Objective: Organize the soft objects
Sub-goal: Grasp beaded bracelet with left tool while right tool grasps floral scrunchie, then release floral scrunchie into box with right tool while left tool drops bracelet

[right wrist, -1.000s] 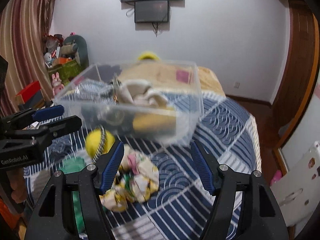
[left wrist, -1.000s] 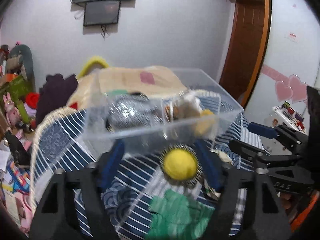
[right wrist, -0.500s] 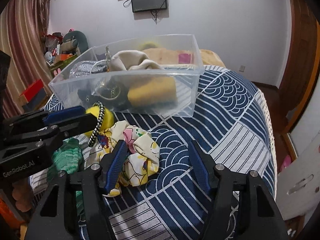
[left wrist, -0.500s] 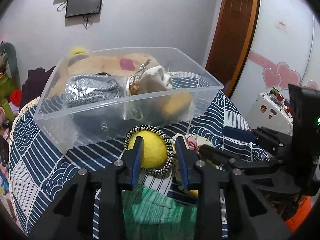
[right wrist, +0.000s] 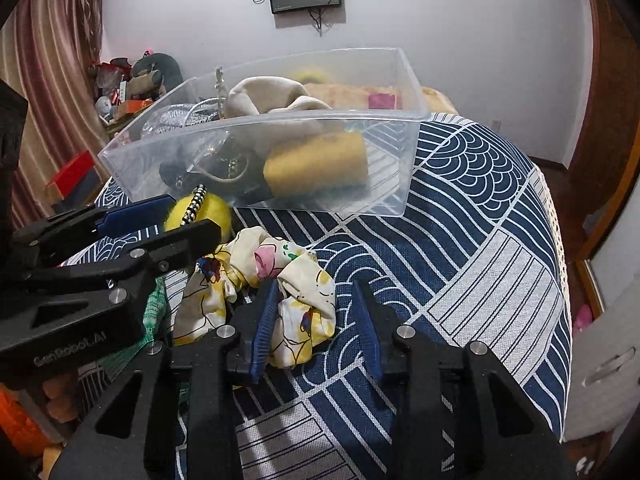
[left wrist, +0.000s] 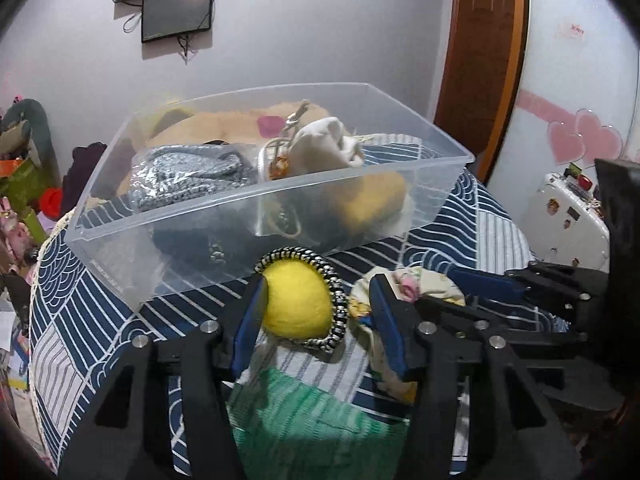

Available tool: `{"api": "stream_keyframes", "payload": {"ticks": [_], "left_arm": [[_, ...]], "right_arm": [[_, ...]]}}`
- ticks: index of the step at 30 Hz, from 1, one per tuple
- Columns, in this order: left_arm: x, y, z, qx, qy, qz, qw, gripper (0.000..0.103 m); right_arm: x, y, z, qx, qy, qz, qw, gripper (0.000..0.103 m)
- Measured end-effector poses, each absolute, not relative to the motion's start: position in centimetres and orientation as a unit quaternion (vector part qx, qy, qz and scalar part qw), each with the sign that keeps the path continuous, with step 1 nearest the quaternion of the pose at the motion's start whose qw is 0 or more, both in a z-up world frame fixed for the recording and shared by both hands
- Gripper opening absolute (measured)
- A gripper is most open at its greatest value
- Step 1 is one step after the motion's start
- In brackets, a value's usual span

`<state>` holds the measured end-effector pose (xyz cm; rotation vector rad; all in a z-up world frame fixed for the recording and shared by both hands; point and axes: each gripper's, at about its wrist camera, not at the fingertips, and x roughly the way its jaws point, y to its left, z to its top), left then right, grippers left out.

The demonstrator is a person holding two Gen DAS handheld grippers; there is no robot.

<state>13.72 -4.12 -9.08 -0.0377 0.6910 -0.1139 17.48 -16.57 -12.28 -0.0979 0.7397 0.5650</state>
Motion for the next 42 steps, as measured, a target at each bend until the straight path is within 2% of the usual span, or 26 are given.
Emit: {"api": "stream_keyframes", "payload": {"ticks": [6, 8, 12, 15, 16, 17, 19, 29, 42], "left_arm": [[13.2, -2.5, -8.8, -0.054, 0.329, -0.074, 0.940, 0.019], [13.0, -1.8, -8.7, -0.073, 0.328, -0.090, 0.937, 0.016], [12.9, -1.4, -8.8, -0.072, 0.330, -0.090, 0.937, 0.006], [12.5, -1.1, -8.6, -0.080, 0.327, -0.094, 0.937, 0.006], [12.3, -0.9, -8.4, -0.084, 0.325, -0.095, 0.937, 0.006], [12.1, -0.6, -8.2, -0.087, 0.322, -0.094, 0.938, 0.005], [11.7, -0.1, -8.0, -0.089, 0.318, -0.090, 0.940, 0.005], [8.9, 2.8, -5.8, -0.110, 0.276, -0.068, 0.952, 0.005], [8.4, 3.9, -1.0, -0.096, 0.209, -0.045, 0.972, 0.005]], "right_arm": [[17.5, -16.7, -12.3, -0.046, 0.356, 0.273, 0.893, 0.034], [17.5, -16.7, -12.3, -0.047, 0.355, 0.272, 0.893, 0.034], [17.5, -16.7, -12.0, -0.045, 0.353, 0.271, 0.894, 0.034], [17.7, -16.7, -12.1, -0.043, 0.355, 0.273, 0.893, 0.031], [17.6, -16.7, -12.1, -0.042, 0.355, 0.276, 0.892, 0.017], [17.7, -16.6, -12.2, -0.042, 0.356, 0.282, 0.890, 0.012], [17.5, -16.6, -12.1, -0.042, 0.351, 0.283, 0.892, 0.010], [16.6, -18.3, -10.0, -0.019, 0.314, 0.280, 0.907, 0.007], [15.9, -18.3, -3.2, -0.001, 0.210, 0.268, 0.940, 0.007]]}}
